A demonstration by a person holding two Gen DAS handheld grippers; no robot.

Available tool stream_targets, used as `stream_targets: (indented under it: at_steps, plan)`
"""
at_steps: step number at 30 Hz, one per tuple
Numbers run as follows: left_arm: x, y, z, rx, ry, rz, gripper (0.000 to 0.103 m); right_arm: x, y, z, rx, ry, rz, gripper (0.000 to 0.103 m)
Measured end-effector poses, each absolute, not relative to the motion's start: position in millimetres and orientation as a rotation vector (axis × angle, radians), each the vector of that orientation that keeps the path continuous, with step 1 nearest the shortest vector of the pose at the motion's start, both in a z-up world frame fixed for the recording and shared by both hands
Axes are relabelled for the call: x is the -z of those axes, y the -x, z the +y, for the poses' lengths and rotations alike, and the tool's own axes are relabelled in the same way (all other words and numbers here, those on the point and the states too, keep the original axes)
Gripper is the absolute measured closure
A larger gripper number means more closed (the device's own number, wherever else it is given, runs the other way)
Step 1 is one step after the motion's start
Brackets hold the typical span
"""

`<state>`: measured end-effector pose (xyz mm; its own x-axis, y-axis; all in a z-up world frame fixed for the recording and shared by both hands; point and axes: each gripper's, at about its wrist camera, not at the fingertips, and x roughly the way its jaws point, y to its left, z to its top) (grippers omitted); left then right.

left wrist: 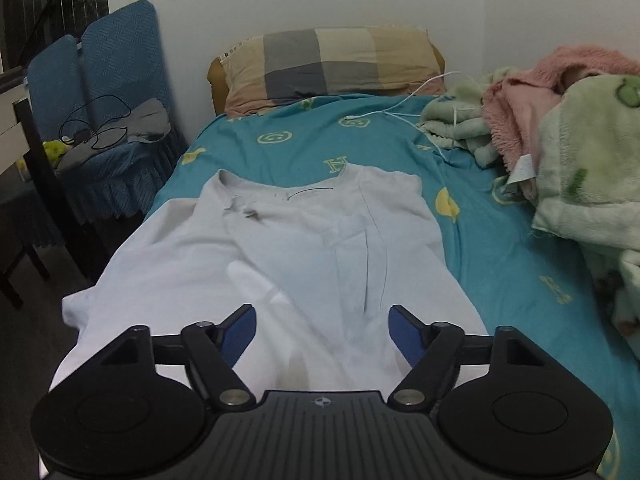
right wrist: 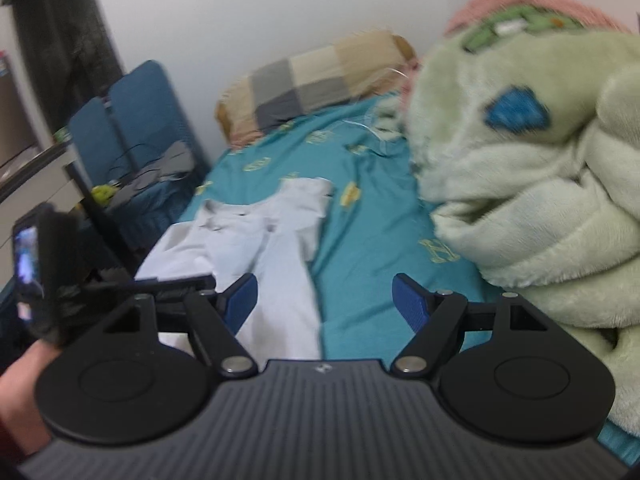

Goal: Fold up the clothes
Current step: 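Grasp the T-shirt fabric below the collar with the left gripper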

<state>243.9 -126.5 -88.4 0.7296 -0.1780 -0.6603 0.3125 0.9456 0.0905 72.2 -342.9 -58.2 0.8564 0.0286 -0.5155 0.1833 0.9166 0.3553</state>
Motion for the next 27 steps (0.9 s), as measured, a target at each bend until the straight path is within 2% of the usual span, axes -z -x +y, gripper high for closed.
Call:
stream_targets:
  at_steps: [4, 9, 11, 13, 14, 15, 16, 19, 27]
  plan:
    - [106, -288, -156, 0.276, -0.211, 0.704, 0.04, 69, -87, -351, 0.109, -0.467, 0.558, 0.027]
    - [128, -328, -177, 0.27, -0.22, 0.69, 0.043, 80, -95, -352, 0.101, -0.501, 0.582, 0.027]
    - [138, -342, -178, 0.259, -0.22, 0.706, 0.05, 84, -98, -352, 0.098, -0.502, 0.593, 0.027]
    - [146, -353, -173, 0.237, -0.203, 0.724, 0.063, 89, -102, -352, 0.097, -0.506, 0.608, 0.027]
    - [148, -357, -169, 0.232, -0.173, 0.736, 0.066, 91, -104, -352, 0.096, -0.509, 0.616, 0.027]
    - [149, -361, -163, 0.234, -0.133, 0.748, 0.075, 93, -105, -352, 0.094, -0.511, 0.62, 0.027]
    - [148, -363, -155, 0.231, -0.084, 0.755, 0.088, 94, -106, -352, 0.093, -0.509, 0.621, 0.027]
    - [136, -364, -128, 0.24, 0.087, 0.757, 0.098, 96, -107, -351, 0.089, -0.509, 0.625, 0.027]
    - [98, -327, -41, 0.221, 0.319, 0.7, 0.1, 97, -107, -348, 0.087, -0.488, 0.632, 0.027]
